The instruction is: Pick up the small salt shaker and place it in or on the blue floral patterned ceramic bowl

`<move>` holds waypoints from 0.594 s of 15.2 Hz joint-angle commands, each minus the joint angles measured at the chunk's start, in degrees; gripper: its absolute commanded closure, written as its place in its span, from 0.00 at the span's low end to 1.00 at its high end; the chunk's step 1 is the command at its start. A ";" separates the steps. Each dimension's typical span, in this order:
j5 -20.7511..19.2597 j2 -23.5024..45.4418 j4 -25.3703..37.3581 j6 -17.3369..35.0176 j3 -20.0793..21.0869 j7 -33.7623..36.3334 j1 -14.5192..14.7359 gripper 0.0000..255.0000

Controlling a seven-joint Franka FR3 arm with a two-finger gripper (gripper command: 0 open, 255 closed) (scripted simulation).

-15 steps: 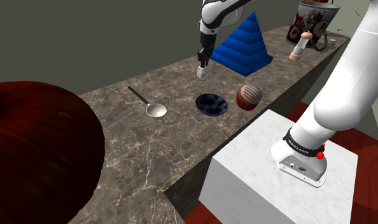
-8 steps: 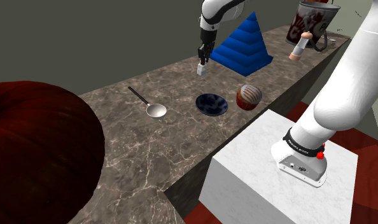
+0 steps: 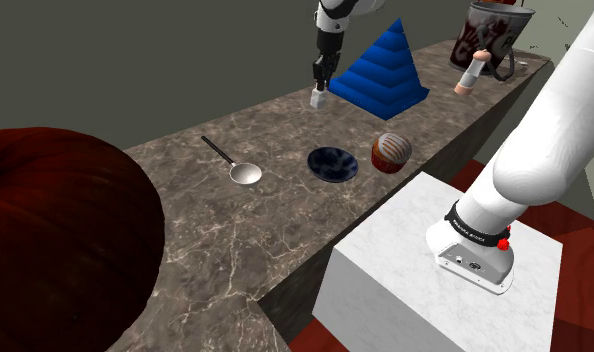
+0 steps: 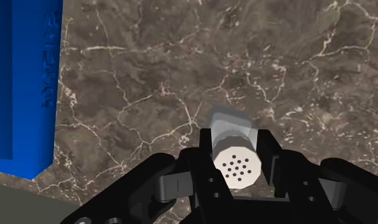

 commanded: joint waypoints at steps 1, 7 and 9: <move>-0.07 -0.62 0.98 -1.63 0.03 0.12 0.04 1.00; -0.21 -1.85 4.18 -6.05 0.03 0.22 0.06 1.00; -0.24 -2.17 5.35 -7.53 0.03 0.25 0.07 1.00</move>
